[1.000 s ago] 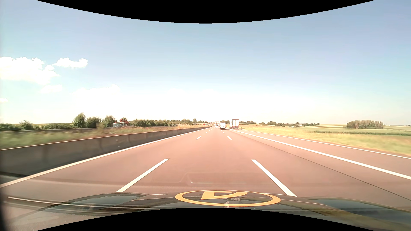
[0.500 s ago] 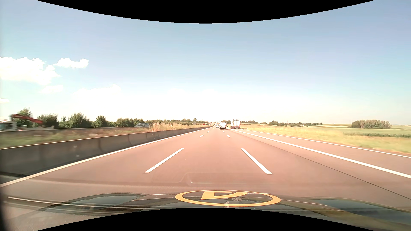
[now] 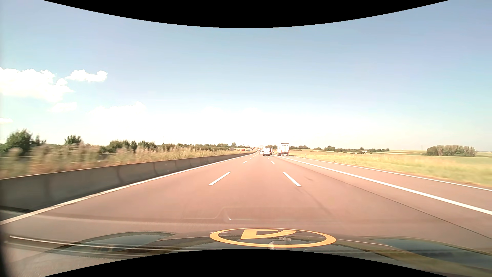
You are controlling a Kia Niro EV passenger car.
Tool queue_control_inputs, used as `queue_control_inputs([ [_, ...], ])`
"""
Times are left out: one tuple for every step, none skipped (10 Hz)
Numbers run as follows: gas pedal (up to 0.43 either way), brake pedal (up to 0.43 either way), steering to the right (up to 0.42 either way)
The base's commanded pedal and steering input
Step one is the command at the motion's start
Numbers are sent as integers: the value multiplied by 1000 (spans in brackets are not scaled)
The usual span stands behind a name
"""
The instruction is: Follow the waypoints while adhering to traffic rules and regulations
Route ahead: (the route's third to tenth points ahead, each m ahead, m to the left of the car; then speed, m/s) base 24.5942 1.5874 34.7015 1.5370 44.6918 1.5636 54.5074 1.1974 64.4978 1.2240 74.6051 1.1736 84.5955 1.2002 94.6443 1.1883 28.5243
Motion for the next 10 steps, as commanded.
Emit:
queue_control_inputs([
  [248, 0, -3],
  [248, 0, -3],
  [248, 0, -2],
  [240, 0, -2],
  [240, 0, -2],
  [240, 0, -2],
  [240, 0, -2],
  [240, 0, -2],
  [240, 0, -2],
  [240, 0, -2],
])
